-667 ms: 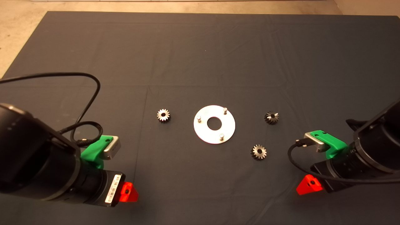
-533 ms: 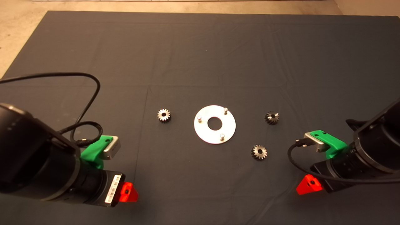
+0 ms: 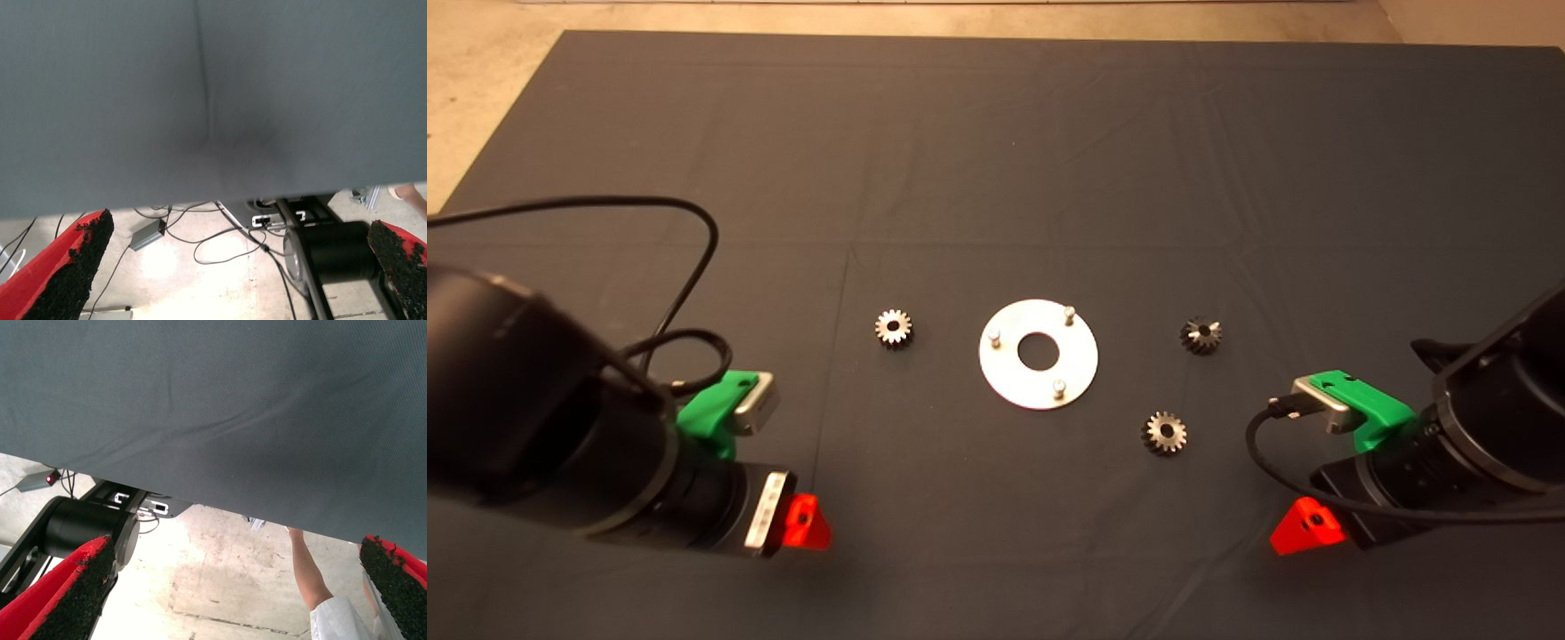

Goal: Install three planetary gears onto the carrier pins

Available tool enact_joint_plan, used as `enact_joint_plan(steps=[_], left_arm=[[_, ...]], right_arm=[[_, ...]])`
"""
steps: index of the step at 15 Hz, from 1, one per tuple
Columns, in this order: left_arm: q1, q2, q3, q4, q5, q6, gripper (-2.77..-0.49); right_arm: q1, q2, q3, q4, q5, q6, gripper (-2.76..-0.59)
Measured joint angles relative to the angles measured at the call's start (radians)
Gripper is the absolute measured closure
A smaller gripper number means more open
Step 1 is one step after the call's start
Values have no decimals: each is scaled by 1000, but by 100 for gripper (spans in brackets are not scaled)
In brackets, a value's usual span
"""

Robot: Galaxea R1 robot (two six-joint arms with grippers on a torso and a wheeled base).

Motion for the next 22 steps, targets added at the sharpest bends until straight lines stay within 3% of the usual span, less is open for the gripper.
enact_joint_plan(steps=[5, 8, 15, 22], left_arm=[[0, 106, -182, 11, 0, 76, -275], [0, 193, -268, 28, -1, 97, -275], [0, 340, -495, 74, -2, 173, -275], [13, 370, -722, 106, -5, 257, -275]], right_arm=[[0, -11, -1, 0, 0, -26, -273], [0, -12, -1, 0, -1, -29, -273], [0, -13, -1, 1, 0, -34, -273], [0, -11, -1, 1, 0, -36, -273]])
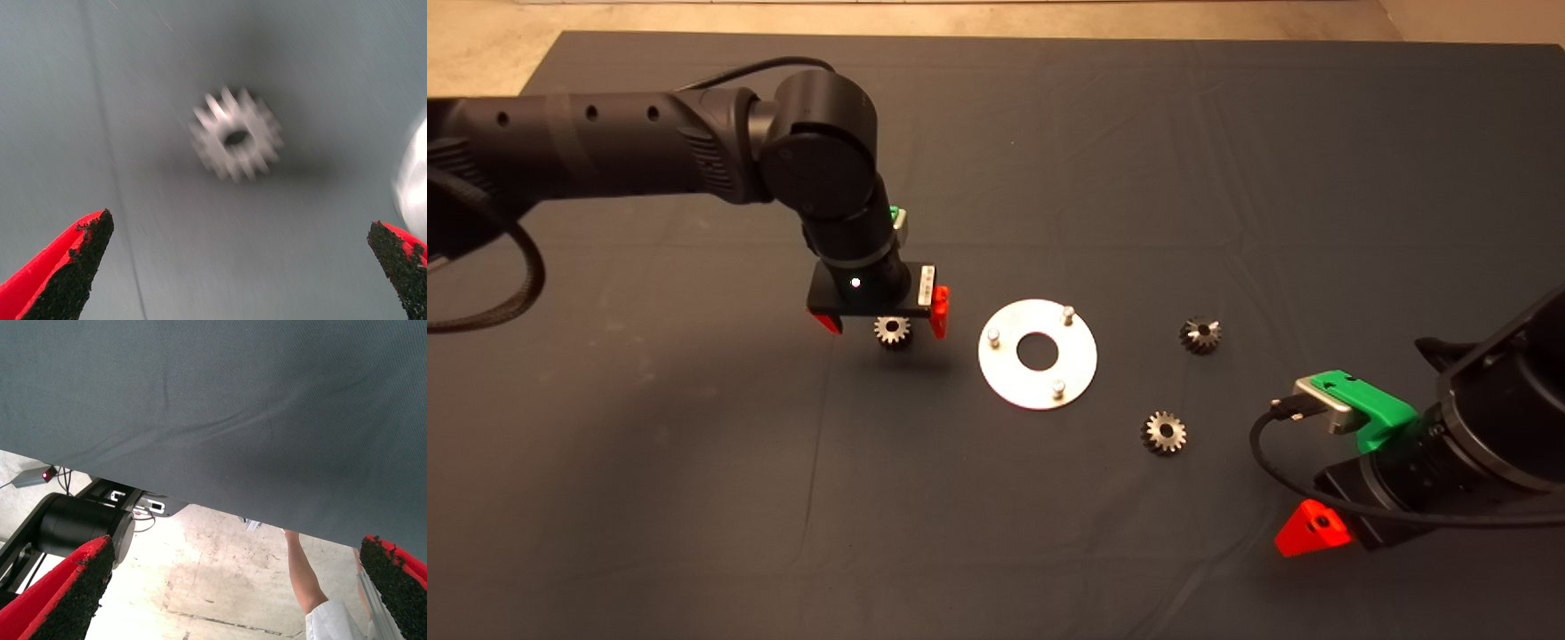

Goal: Install three planetary gears onto the carrier pins

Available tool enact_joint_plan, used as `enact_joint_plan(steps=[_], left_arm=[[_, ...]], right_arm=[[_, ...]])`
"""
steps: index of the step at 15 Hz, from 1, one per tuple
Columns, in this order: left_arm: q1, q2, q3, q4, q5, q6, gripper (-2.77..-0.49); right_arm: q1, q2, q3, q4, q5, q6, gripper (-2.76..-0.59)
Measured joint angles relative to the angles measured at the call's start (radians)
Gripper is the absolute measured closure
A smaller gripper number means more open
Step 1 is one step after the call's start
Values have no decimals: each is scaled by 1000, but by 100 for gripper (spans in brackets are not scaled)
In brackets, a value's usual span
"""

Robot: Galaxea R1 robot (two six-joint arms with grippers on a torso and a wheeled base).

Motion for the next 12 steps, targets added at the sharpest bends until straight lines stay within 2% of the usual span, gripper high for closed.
enact_joint_plan(steps=[2, 4, 6, 8, 10, 12], left_arm=[[18, 3, -38, 2, 0, 27, -275], [50, 8, -78, 2, 1, 61, -275], [70, 14, -101, 2, 0, 82, -275], [79, 19, -117, 2, 0, 101, -275], [79, 33, -145, 2, 0, 139, -275], [79, 49, -168, 2, 0, 154, -275]], right_arm=[[0, 0, 0, 0, 0, 0, -273], [0, 0, 0, 0, 0, 0, -273], [0, 0, 0, 0, 0, 0, -273], [0, 0, 0, 0, 1, 0, -273], [0, 0, 0, 0, 0, 0, -273], [0, 0, 0, 0, 0, 0, -273]])
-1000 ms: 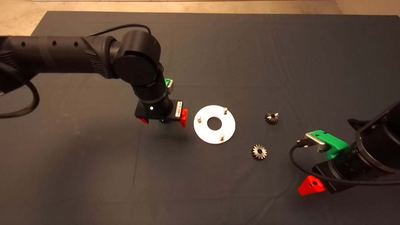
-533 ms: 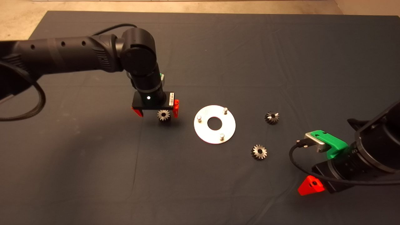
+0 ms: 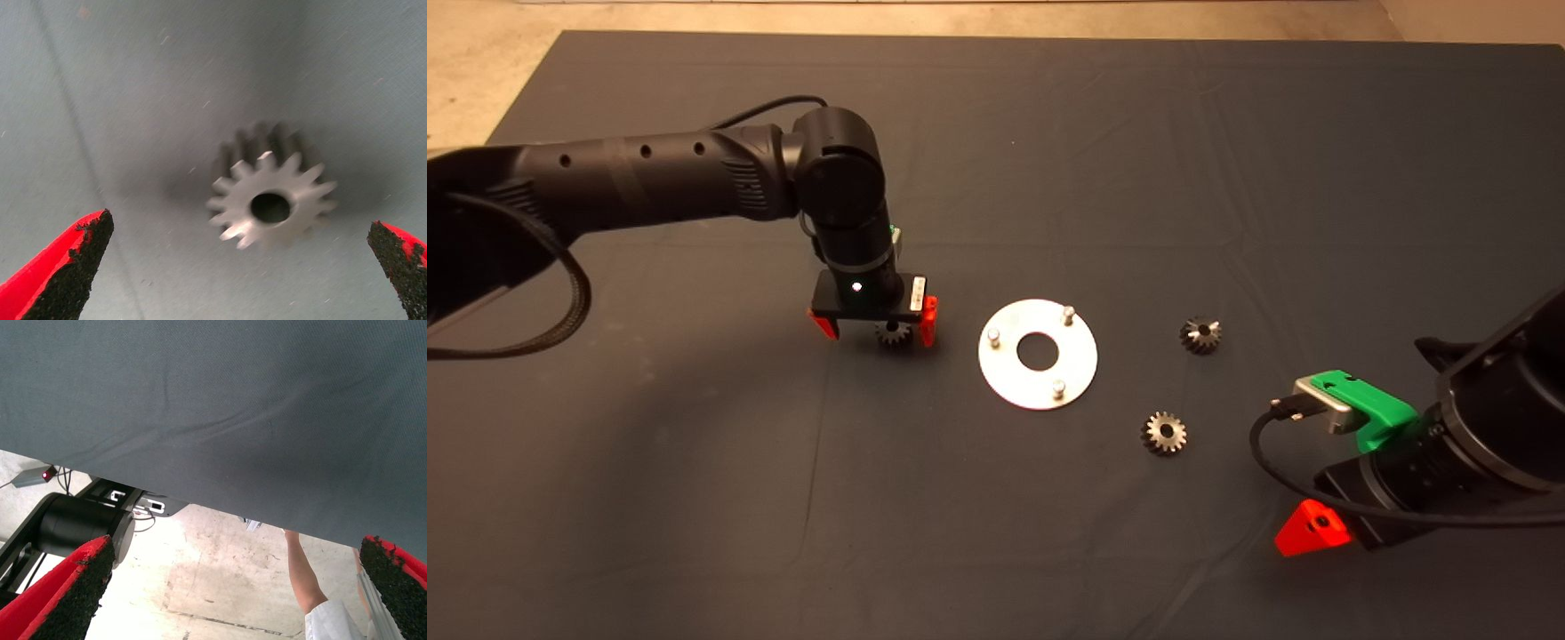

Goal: Install three planetary gears onto the carrier pins

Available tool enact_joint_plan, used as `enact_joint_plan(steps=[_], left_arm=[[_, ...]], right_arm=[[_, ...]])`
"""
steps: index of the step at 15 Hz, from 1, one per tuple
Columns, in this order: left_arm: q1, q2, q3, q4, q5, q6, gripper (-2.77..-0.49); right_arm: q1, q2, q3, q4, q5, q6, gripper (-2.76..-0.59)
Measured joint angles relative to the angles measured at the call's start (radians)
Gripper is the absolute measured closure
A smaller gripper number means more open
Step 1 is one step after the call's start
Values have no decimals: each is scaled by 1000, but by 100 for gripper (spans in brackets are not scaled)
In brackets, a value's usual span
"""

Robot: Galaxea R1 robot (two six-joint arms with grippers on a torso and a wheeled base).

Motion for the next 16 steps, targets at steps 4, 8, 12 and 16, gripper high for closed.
enact_joint_plan(steps=[4, 8, 12, 16], left_arm=[[0, 25, -41, 0, -2, 30, -275], [15, 26, -77, 0, -2, 59, -268], [23, 31, -115, -8, -10, 81, -247], [25, 32, -117, -14, -18, 81, -230]], right_arm=[[0, 0, 0, 0, -1, 0, -273], [0, 0, 0, 0, 0, 0, -273], [0, 0, -1, 0, 0, 0, -273], [0, 0, -2, 0, 0, 0, -273]])
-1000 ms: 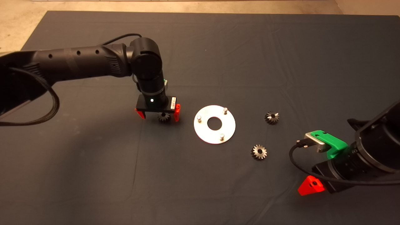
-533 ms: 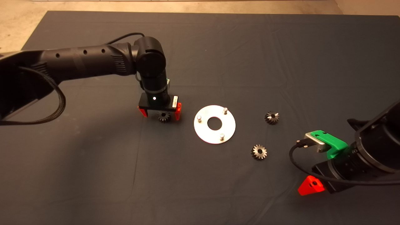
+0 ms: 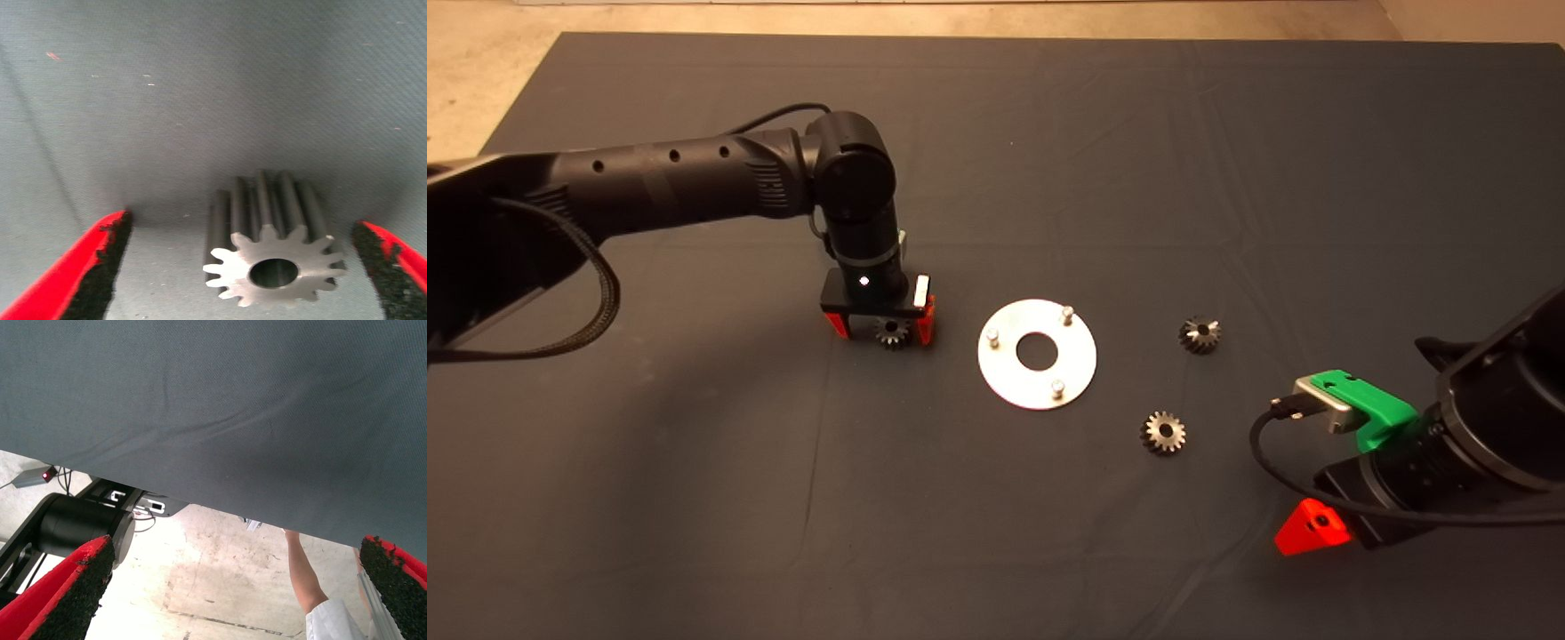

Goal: Install three planetary gears onto the carrier pins

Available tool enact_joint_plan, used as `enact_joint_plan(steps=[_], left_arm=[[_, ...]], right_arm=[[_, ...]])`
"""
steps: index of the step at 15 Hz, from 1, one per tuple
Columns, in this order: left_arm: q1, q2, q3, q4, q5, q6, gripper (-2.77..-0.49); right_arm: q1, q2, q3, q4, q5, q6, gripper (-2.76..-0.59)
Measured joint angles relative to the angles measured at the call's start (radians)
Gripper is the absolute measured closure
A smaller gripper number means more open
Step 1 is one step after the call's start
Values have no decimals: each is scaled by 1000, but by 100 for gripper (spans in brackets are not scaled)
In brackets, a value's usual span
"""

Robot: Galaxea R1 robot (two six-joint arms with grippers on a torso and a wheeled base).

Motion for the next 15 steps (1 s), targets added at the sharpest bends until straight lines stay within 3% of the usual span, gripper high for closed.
enact_joint_plan(steps=[3, 15], left_arm=[[0, 1, 0, 0, 2, 0, -226], [0, 4, -4, -1, -24, 21, -178]], right_arm=[[0, 0, 0, 0, 0, 0, -273], [0, 0, 0, 0, 0, 0, -273]])
